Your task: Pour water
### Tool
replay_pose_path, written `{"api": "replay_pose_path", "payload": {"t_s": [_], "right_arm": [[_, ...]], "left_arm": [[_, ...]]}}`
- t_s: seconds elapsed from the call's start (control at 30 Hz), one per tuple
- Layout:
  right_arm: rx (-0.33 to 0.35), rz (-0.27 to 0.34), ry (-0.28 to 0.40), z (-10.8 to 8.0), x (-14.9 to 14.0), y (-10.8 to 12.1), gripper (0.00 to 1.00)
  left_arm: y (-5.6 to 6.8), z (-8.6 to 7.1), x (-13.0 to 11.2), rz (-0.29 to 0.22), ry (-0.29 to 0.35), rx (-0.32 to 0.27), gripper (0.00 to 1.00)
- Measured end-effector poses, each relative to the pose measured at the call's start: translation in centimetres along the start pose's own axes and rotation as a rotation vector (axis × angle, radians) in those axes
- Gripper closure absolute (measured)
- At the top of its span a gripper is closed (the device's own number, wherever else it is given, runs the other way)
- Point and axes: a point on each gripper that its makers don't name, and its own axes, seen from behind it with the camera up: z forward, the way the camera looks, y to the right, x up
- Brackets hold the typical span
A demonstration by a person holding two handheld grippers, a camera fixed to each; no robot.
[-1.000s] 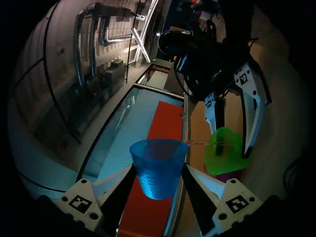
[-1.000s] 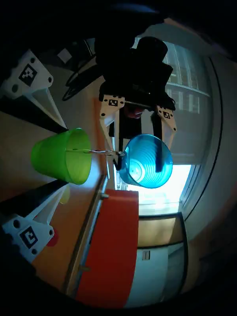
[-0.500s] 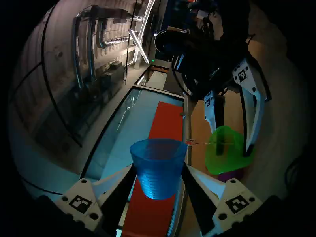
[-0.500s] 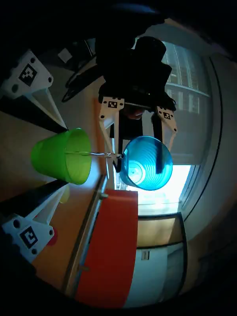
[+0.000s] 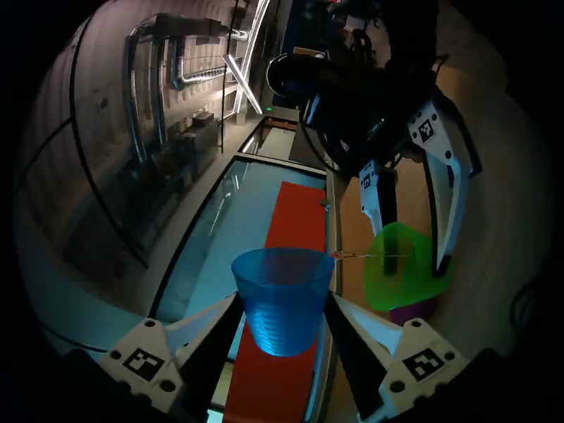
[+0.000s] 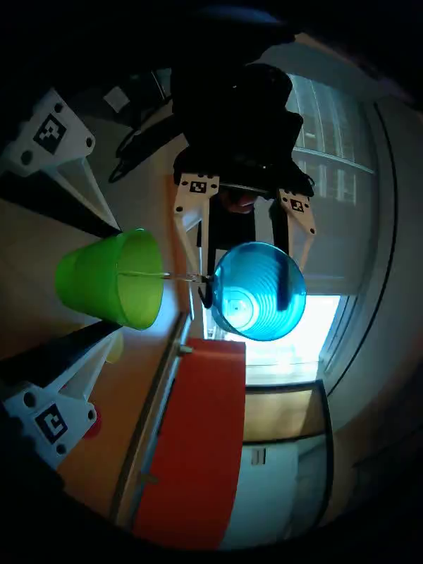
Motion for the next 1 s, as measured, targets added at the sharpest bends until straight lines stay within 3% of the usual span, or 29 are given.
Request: {"api": "replay_pose_path", "payload": {"t_s": [1.0], "right_arm": [[-0.003,-0.007,0.002,0.0,0.1,0.0,0.14]], "left_arm": [[-1.0,0.1,-0.3,0.060,-0.003,0.021,0.20]]}}
